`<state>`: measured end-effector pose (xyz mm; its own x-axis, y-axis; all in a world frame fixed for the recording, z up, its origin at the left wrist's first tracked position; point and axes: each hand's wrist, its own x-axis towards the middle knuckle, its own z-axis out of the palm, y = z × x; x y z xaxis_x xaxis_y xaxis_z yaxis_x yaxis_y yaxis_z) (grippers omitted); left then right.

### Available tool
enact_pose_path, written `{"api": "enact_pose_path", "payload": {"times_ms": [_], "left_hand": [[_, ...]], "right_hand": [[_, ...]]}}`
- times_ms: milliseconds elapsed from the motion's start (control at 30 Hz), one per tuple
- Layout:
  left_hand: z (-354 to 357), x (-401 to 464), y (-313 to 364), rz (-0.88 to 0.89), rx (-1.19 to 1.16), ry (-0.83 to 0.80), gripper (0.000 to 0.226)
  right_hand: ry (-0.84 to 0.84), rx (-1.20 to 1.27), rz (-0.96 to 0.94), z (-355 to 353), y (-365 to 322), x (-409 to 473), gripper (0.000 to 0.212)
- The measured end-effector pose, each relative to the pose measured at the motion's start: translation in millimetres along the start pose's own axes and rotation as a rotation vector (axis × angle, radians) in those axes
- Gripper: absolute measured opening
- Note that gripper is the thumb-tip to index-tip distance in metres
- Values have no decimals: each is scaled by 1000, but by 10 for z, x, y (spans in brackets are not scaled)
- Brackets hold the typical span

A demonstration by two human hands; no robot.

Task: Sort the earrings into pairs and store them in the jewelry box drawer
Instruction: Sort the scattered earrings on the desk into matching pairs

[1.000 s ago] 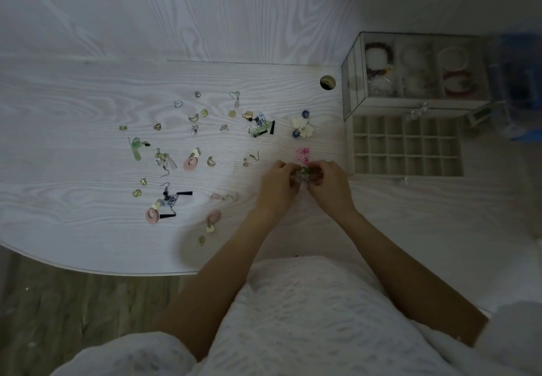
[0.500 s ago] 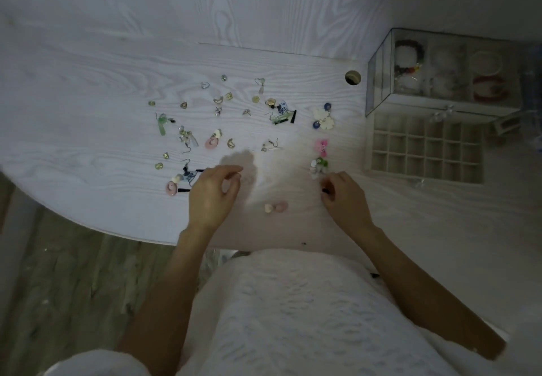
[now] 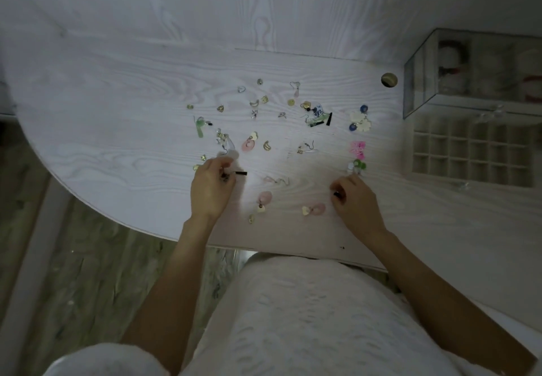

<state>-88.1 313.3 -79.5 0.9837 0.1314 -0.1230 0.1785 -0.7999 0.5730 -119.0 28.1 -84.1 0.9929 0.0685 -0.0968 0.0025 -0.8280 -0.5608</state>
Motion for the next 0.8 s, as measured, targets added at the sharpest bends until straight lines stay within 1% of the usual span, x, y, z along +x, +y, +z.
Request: {"api": "enact_pose_path", "payload": {"times_ms": [133, 267, 367, 433, 567, 700, 800], "left_hand": [[25, 181, 68, 97, -9, -57, 26], [97, 402, 214, 160, -56, -74, 25], [181, 629, 427, 261, -62, -88, 27], [246, 788, 612, 361, -53, -100, 28], [406, 1102, 940, 492, -3, -172, 34], [617, 1337, 1101, 634, 117, -281, 44], [667, 1409, 1106, 611, 177, -299, 43]], "right_hand": [[14, 4, 32, 10, -31, -20, 11], [11, 3, 17, 62, -114, 93, 11], [19, 5, 36, 77, -181, 193, 11], [19, -1, 36, 83, -200, 214, 10], [12, -10, 43, 96, -195, 234, 10], [8, 2, 71, 89, -187, 250, 11], [23, 18, 104, 76, -172, 260, 11]]}}
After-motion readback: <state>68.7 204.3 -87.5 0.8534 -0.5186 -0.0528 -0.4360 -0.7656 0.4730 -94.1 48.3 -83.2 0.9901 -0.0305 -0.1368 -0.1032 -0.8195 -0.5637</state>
